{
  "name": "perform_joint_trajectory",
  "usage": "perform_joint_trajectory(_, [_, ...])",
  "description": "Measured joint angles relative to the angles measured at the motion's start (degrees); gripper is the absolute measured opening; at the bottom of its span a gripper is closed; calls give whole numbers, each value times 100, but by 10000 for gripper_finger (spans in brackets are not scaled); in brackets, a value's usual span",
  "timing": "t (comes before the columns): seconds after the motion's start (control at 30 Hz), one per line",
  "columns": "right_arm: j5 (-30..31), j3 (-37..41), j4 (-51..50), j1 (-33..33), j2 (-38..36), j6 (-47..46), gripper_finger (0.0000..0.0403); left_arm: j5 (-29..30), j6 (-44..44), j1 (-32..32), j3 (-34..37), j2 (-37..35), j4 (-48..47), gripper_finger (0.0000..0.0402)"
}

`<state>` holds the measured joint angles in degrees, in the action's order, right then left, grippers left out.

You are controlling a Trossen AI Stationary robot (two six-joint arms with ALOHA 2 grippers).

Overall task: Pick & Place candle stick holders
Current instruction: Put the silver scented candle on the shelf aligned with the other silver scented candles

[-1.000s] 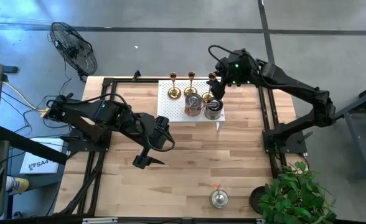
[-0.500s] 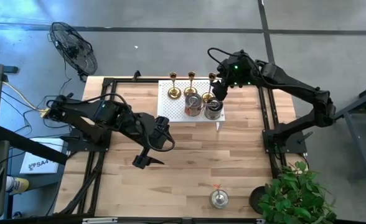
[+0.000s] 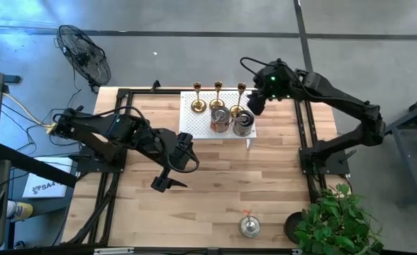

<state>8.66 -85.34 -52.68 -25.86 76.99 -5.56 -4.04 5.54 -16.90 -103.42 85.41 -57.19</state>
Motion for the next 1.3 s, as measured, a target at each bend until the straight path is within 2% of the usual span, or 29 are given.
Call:
perform_joint_trajectory(0.3, [-19,-9,-614,498,-782,-357,234,171,-90,0,0,0,-171,390])
perform_joint_trajectory(0.5, [-226,-11,-842,1276,-1320,-942,234,596,-183,0,0,-2,-347,390])
perform_joint_trajectory(0.7, [-428,-11,-870,2196,-1545,-1267,234,917,-592,2,0,-2,-332,390])
perform_joint_trajectory(0.8, [-290,-11,-914,2673,-1524,-1516,234,912,-764,0,0,-2,-323,390])
perform_joint_trajectory(1.0, [551,-11,-987,3516,-1233,-1696,236,914,-905,0,0,-2,-269,390])
perform_joint_trajectory(1.13, [346,-11,-1006,3933,-886,-1727,252,912,-1015,2,0,7,-269,390])
perform_joint_trajectory(1.3, [275,-11,-907,4276,-355,-1872,295,885,-1301,-49,6,200,-285,390])
